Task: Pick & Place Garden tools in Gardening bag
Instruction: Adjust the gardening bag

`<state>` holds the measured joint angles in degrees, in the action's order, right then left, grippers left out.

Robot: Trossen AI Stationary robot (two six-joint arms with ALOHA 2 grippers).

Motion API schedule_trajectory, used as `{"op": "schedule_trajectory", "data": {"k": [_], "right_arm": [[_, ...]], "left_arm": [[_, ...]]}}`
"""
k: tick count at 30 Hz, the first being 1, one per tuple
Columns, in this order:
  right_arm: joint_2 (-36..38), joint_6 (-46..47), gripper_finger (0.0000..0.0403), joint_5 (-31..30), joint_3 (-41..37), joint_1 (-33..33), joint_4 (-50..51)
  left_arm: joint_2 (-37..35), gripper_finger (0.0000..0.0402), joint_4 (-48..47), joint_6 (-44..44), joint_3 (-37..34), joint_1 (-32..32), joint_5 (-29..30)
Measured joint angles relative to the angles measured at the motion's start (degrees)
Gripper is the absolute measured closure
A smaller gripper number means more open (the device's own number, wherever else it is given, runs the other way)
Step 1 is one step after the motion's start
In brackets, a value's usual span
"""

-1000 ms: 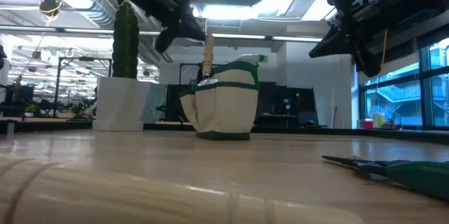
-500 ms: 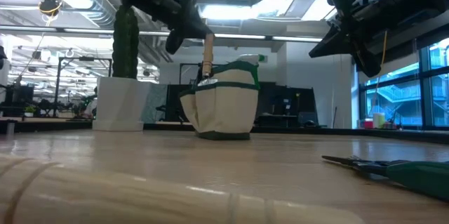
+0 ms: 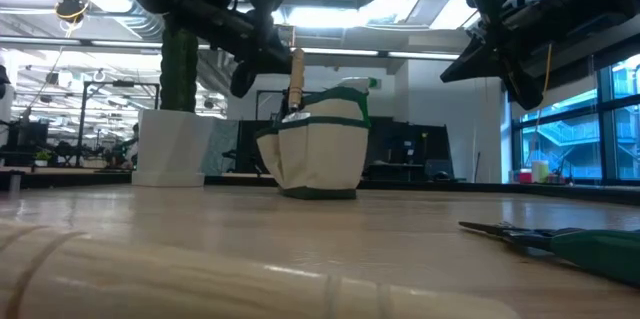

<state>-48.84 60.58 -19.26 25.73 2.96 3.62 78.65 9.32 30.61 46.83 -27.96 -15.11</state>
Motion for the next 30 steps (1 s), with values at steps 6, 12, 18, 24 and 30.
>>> {"op": "schedule_trajectory", "data": {"k": [6,12,18,24,30], "right_arm": [[0.0,0.0,0.0403,0.0,0.0,0.0,0.0],[0.0,0.0,0.0403,0.0,0.0,0.0,0.0],[0.0,0.0,0.0403,-0.1,0.0,0.0,0.0],[0.0,0.0,0.0403,-0.2,0.0,0.0,0.0],[0.0,0.0,0.0403,-0.2,0.0,0.0,0.0]], "left_arm": [[-1.3,0.0400,1.0,-0.4,0.0,1.0,3.0],[-1.4,0.0400,0.7,-2.0,0.0,-0.4,3.8],[-1.1,0.0400,-1.4,-2.9,0.0,-0.7,3.9],[-1.1,0.0400,-5.1,-4.0,0.1,-0.6,4.2],[-1.1,0.0400,-4.8,-4.3,0.1,-0.5,4.2]]}}
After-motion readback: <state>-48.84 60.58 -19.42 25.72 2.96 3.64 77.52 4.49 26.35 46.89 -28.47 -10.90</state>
